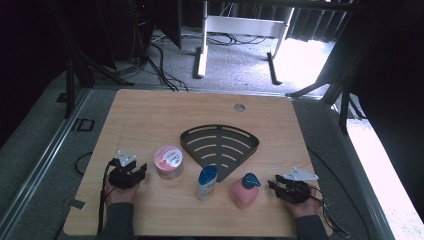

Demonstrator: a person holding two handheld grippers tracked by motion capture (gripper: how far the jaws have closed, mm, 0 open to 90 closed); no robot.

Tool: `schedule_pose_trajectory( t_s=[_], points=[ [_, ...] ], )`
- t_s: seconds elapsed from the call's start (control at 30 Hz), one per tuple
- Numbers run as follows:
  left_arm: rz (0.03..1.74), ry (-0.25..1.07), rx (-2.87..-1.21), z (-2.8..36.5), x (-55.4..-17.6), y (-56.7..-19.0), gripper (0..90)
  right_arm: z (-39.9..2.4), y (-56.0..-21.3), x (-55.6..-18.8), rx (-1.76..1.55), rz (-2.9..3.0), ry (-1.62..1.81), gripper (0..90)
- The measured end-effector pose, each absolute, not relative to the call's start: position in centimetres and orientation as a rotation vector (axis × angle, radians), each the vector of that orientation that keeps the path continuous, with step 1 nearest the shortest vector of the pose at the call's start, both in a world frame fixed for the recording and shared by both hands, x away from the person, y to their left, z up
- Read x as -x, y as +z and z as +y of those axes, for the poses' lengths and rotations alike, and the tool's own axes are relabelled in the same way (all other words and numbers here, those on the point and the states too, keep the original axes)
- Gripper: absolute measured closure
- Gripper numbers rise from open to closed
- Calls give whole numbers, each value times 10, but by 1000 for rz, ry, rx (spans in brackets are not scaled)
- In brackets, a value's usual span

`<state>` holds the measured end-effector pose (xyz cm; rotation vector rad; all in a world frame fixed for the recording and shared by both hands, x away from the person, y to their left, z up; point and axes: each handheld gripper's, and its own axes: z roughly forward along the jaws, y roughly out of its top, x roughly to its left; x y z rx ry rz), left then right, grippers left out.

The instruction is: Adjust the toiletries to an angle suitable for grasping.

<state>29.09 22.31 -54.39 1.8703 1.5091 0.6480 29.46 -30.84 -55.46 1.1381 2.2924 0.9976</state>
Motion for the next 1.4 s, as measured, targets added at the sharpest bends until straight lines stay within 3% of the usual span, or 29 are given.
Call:
schedule_pose_trajectory(
  t_s=[0.7, 1.4],
  points=[
    [1345, 547, -1941, 209, -279, -529, 599, -310, -550, -287, -1148, 2272, 995, 558],
    [1239, 588, -1954, 199, -264, -508, 591, -302, -537, -276, -1118, 2260, 1022, 565]
  ],
)
